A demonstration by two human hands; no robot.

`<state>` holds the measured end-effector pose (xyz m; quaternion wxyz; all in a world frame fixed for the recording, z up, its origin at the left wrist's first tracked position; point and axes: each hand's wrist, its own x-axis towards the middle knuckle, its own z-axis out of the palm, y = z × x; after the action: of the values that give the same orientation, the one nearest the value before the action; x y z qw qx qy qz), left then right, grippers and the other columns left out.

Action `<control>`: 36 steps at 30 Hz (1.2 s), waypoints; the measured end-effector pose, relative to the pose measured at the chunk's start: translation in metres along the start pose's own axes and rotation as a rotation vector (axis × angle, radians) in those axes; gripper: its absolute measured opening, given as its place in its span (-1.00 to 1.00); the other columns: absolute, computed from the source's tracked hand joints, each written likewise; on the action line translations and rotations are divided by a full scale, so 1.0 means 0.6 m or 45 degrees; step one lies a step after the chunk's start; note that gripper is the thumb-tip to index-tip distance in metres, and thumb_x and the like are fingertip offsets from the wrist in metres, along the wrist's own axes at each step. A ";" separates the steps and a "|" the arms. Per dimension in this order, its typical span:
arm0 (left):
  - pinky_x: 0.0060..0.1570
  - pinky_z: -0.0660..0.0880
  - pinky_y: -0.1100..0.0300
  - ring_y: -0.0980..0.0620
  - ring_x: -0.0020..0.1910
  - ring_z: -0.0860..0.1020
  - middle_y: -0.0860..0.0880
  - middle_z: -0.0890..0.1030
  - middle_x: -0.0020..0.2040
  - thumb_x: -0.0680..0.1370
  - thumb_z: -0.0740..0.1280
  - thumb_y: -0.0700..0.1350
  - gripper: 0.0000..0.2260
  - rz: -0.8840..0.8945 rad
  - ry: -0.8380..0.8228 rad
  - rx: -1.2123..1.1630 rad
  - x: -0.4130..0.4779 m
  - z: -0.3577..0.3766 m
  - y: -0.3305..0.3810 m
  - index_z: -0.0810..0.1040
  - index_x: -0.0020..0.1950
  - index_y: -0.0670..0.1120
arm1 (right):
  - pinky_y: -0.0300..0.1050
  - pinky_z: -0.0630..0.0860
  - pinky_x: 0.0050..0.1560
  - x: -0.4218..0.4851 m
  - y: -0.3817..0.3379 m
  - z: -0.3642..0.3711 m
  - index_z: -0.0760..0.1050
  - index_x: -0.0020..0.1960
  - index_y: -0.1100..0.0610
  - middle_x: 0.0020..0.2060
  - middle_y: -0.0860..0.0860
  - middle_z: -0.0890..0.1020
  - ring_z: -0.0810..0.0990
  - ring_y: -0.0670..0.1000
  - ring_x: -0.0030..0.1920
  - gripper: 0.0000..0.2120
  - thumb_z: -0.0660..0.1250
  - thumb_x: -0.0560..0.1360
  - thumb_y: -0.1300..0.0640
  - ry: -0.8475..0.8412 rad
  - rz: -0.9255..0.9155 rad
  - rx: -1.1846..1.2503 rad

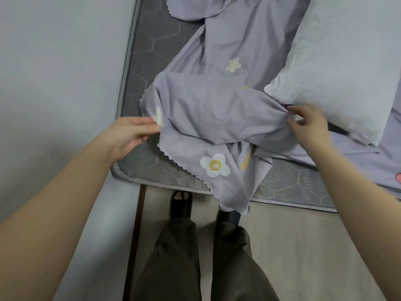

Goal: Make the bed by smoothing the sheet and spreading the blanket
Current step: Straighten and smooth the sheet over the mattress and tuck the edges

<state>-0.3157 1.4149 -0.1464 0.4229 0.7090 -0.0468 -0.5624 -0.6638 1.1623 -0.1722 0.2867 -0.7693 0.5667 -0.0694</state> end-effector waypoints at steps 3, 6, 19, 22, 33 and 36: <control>-0.06 0.40 0.35 0.23 -0.01 0.56 0.11 0.66 -0.04 0.47 0.46 -0.11 -0.78 0.067 0.165 0.336 0.016 0.004 -0.050 0.65 0.11 -0.06 | 0.03 0.45 -0.10 -0.028 0.023 0.028 0.42 0.18 0.23 0.18 0.23 0.39 0.54 0.24 -0.08 -0.53 0.49 0.40 0.05 0.020 -0.051 -0.219; -0.02 0.45 0.26 0.07 0.07 0.54 0.00 0.61 0.05 0.47 0.46 -0.10 -0.68 0.048 0.301 0.313 0.033 0.014 -0.081 0.56 0.20 -0.12 | 0.13 0.40 0.01 -0.052 0.045 0.041 0.41 0.18 0.17 0.15 0.21 0.39 0.48 0.24 0.08 -0.44 0.53 0.31 -0.04 0.002 -0.141 -0.628; 0.17 0.40 0.06 -0.04 0.17 0.48 -0.05 0.50 0.14 0.51 0.43 -0.10 -0.60 -0.408 0.288 -0.033 0.060 0.117 -0.154 0.38 0.28 -0.09 | 0.14 0.07 0.38 -0.034 0.111 0.017 0.57 0.11 0.13 0.18 0.16 0.51 0.38 0.16 0.27 -0.75 0.35 0.49 0.05 -0.170 0.027 -0.919; 0.25 0.39 0.08 -0.05 0.13 0.50 -0.09 0.54 0.16 0.59 0.33 -0.14 -0.67 -0.284 0.375 -0.210 0.056 0.136 -0.143 0.38 0.32 -0.15 | 0.08 0.34 0.05 -0.031 0.108 0.001 0.42 -0.17 0.11 -0.18 0.20 0.59 0.51 0.22 -0.10 -0.80 0.21 0.56 0.03 -0.068 0.062 -0.624; -0.20 0.57 0.38 0.32 -0.29 0.62 0.20 0.69 -0.21 0.49 0.29 -0.05 -0.83 0.292 0.605 -0.504 -0.036 -0.100 -0.044 0.47 0.06 -0.03 | -0.36 0.24 -0.49 -0.072 0.115 -0.159 0.50 -0.28 0.06 -0.48 -0.15 0.42 0.34 -0.19 -0.40 -0.64 0.33 0.47 -0.21 -0.162 0.296 0.637; -0.15 0.59 0.33 0.24 -0.18 0.66 -0.03 0.54 0.34 0.61 0.14 0.10 -0.65 0.117 0.464 -0.427 -0.051 -0.120 -0.048 0.56 0.14 -0.10 | -0.37 0.32 -0.42 -0.086 0.132 -0.139 0.56 -0.23 0.15 -0.39 0.00 0.50 0.41 -0.06 -0.26 -0.71 0.31 0.56 -0.02 -0.274 0.328 0.256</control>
<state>-0.2786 1.4894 -0.1414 0.5613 0.7157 0.0921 -0.4053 -0.7840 1.1640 -0.1334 0.4275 -0.6609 0.6167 -0.0055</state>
